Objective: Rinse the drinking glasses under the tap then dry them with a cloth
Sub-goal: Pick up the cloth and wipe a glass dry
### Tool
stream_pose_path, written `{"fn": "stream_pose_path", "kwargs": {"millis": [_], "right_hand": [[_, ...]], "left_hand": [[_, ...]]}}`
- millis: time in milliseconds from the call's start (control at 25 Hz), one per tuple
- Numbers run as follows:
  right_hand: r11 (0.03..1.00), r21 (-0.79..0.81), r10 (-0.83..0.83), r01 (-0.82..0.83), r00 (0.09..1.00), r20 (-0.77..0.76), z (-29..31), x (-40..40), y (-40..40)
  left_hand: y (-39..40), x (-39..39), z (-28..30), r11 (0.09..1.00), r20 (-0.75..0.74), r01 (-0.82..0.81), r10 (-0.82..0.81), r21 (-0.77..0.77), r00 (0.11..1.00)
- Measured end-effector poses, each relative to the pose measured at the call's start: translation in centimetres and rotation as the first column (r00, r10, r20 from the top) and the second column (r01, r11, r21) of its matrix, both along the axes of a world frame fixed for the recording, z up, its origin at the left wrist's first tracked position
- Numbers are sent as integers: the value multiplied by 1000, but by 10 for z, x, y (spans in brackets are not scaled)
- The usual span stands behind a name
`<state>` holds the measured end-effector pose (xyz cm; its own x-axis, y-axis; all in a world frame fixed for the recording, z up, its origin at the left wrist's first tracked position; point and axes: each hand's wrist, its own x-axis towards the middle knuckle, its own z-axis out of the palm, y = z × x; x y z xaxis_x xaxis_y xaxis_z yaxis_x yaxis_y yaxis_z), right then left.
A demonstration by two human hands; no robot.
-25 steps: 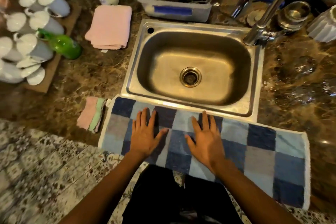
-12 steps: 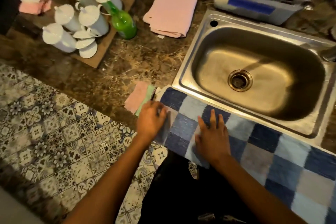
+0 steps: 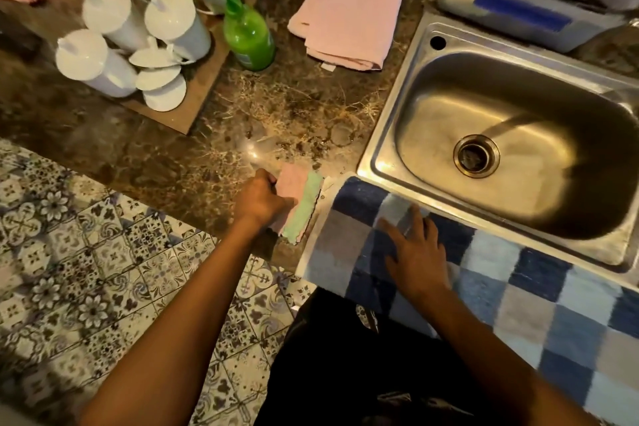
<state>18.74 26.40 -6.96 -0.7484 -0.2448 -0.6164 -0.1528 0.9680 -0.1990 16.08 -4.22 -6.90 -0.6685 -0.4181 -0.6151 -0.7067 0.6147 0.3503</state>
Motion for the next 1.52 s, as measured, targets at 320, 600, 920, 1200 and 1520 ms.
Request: {"fn": "stream_pose_path", "kwargs": {"millis": [320, 600, 920, 1200, 1520], "right_hand": [[998, -12, -60, 60, 996, -61, -7, 8, -3], [996, -59, -70, 66, 996, -63, -2, 8, 1], [901, -327, -348, 284, 925, -154, 19, 29, 67], [861, -233, -492, 452, 856, -157, 19, 62, 192], [884, -103, -466, 456, 876, -125, 5, 97, 306]], "left_hand": [[1, -3, -7, 984, 28, -30, 26, 178, 999], [9, 4, 30, 712, 68, -253, 278, 655, 958], [97, -5, 64, 501, 154, -308, 324, 809, 933], [243, -3, 49, 572, 149, -246, 211, 782, 966], [373, 2, 7, 741, 154, -87, -23, 666, 988]]}}
